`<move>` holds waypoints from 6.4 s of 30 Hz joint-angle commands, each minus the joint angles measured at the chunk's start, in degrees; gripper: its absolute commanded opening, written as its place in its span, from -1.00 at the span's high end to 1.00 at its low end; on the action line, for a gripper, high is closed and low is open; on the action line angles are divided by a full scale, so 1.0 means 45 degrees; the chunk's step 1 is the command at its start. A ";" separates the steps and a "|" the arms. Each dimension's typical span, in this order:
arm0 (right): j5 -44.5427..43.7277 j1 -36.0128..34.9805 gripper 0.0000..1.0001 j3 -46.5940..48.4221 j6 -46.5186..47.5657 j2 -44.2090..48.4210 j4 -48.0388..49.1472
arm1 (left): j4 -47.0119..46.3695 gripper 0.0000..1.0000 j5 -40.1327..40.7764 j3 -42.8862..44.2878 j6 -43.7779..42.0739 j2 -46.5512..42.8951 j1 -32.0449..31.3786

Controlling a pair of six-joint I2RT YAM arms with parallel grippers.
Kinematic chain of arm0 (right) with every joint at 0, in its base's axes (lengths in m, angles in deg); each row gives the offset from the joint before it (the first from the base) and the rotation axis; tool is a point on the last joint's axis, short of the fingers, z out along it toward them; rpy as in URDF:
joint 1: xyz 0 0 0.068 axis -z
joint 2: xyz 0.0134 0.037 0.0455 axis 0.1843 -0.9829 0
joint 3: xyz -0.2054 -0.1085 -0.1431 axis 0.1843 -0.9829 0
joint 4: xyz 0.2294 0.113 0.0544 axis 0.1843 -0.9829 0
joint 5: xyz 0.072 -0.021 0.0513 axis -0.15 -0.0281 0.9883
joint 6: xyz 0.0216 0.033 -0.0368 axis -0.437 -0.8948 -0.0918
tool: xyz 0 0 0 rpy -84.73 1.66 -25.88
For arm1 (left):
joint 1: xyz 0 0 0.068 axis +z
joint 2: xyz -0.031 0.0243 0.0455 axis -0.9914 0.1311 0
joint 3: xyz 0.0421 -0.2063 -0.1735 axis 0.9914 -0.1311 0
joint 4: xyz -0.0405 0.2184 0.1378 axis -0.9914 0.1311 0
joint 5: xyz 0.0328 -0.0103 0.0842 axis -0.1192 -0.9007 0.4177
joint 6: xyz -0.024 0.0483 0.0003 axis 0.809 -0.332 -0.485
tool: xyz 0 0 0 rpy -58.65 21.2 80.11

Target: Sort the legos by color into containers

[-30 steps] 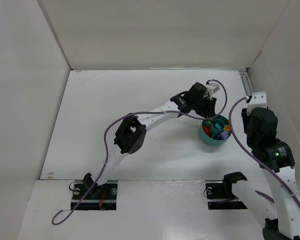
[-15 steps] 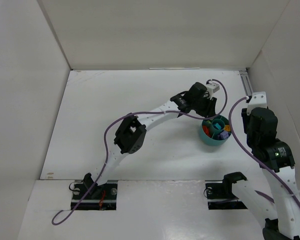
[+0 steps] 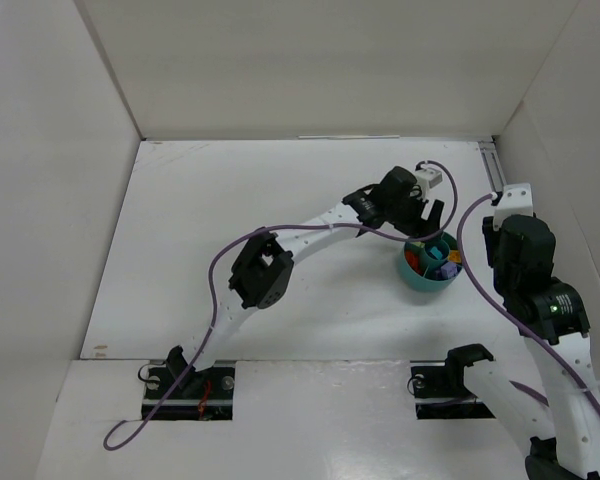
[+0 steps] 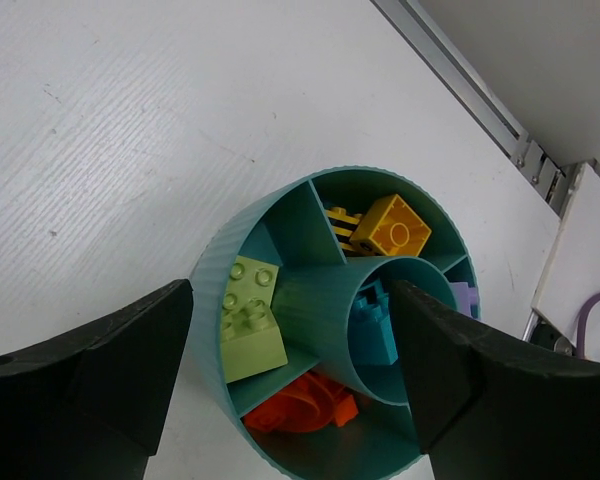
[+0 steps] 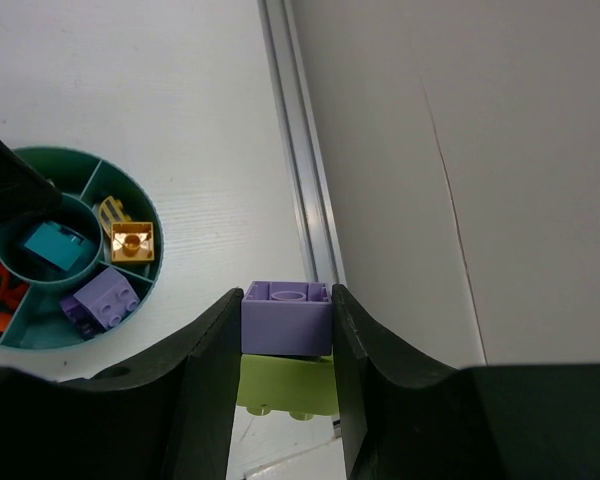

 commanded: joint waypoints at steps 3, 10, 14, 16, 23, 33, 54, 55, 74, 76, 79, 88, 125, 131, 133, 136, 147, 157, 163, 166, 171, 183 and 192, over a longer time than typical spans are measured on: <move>0.0342 0.0096 0.41 0.0285 0.0379 0.0025 0.0578 | -0.0327 -0.65 0.0455 0.0492 -0.0328 -0.1434 -0.0066; 0.3052 0.0096 0.41 0.0130 0.2132 0.0511 0.1903 | -0.0327 -0.73 0.0361 0.0202 -0.0484 -0.2860 0.0517; 0.7111 0.0096 0.38 -0.0282 0.3597 0.0942 0.3271 | -0.1086 -0.73 -0.1084 -0.1709 -0.0133 -0.4382 0.1104; 1.0196 0.0096 0.38 -0.0418 0.4109 0.0943 0.3702 | -0.1806 -0.73 -0.1592 -0.2823 0.0004 -0.5531 0.1241; 1.6138 0.0096 0.44 -0.0827 0.4933 0.0414 0.5731 | -0.3546 -0.76 -0.2667 -0.7511 0.0004 -0.9046 0.1670; 2.0789 0.0096 0.42 -0.1804 0.6025 -0.0112 0.7257 | -0.5092 -0.81 -0.3645 -1.1207 0.0707 -1.2256 0.2102; 1.7984 -0.1992 0.44 -0.1493 0.6220 -0.1089 0.7689 | -0.5503 -0.89 -0.3765 -1.1402 0.1254 -1.2276 0.1496; 1.7845 -0.2110 0.44 -0.1493 0.6027 -0.1205 0.8037 | -0.5503 -0.89 -0.3588 -1.1402 0.1254 -1.2276 0.1496; 1.4446 -0.2619 0.44 -0.1375 0.5224 -0.0973 0.8567 | -0.4799 0.63 -0.3372 -1.1129 0.0903 -1.2394 0.1242; 1.4328 -0.2619 0.41 -0.1375 0.5108 -0.0971 0.8685 | -0.4799 0.71 -0.3682 -1.1129 0.0766 -1.2394 0.1242; 1.4445 -0.2619 0.30 -0.1375 0.4991 -0.1087 0.8821 | -0.4799 0.86 -0.4094 -1.1129 0.0766 -1.2394 0.1242; 1.4953 -0.2619 -0.10 -0.1259 0.4990 -0.1440 0.8413 | -0.4799 1.00 -0.4582 -1.1012 0.1000 -1.2394 0.1887; -0.0182 -0.1274 -0.99 0.0716 -0.2354 -0.1029 -0.1335 | -0.2846 1.00 -0.0813 -0.9003 0.0043 -0.9213 0.2241; -0.1526 -0.0861 -0.99 0.0714 -0.3133 0.0276 -0.1335 | -0.3837 1.00 0.0395 -0.8434 0.0139 -0.8040 0.0366; -0.1901 -0.0861 -0.99 0.0442 -0.3427 0.1171 -0.1335 | -0.4387 1.00 0.1019 -0.8434 0.0667 -0.7590 -0.0354; -0.2389 -0.0861 -0.99 0.0325 -0.3797 0.2091 -0.1335 | -0.5402 1.00 0.2815 -0.8434 0.1000 -0.7063 -0.1292; -0.3016 -0.0861 -0.99 0.0441 -0.3527 0.2740 -0.1335 | -0.7397 1.00 0.5670 -0.6639 0.2776 -0.4193 -0.2409; -0.3016 -0.0861 -0.99 0.0441 -0.3135 0.2740 -0.1335 | -0.7026 1.00 0.9010 -0.6106 0.2758 -0.3292 -0.3326; -0.3016 -0.0861 -0.99 0.0324 -0.2901 0.2622 -0.1062 | -0.7787 1.00 0.9968 -0.6891 0.2426 -0.4169 -0.3738; -0.2763 -0.0861 -0.99 0.0207 -0.2784 0.2487 -0.0827 | -0.7923 1.00 0.9968 -0.7182 0.2426 -0.4463 -0.3738; -0.2645 -0.0861 -0.99 0.0091 -0.2530 0.2349 -0.0710 | -0.8529 1.00 0.9968 -0.8080 0.2426 -0.5282 -0.3738; -0.2391 -0.0861 -0.99 -0.0028 -0.2412 0.2349 -0.0456 | -0.8784 1.00 1.0261 -0.8649 0.2426 -0.5325 -0.4090; -0.2391 -0.0861 -0.99 -0.0145 -0.2295 0.2349 -0.0456 | -0.8784 1.00 1.0984 -0.8766 0.2407 -0.5206 -0.4363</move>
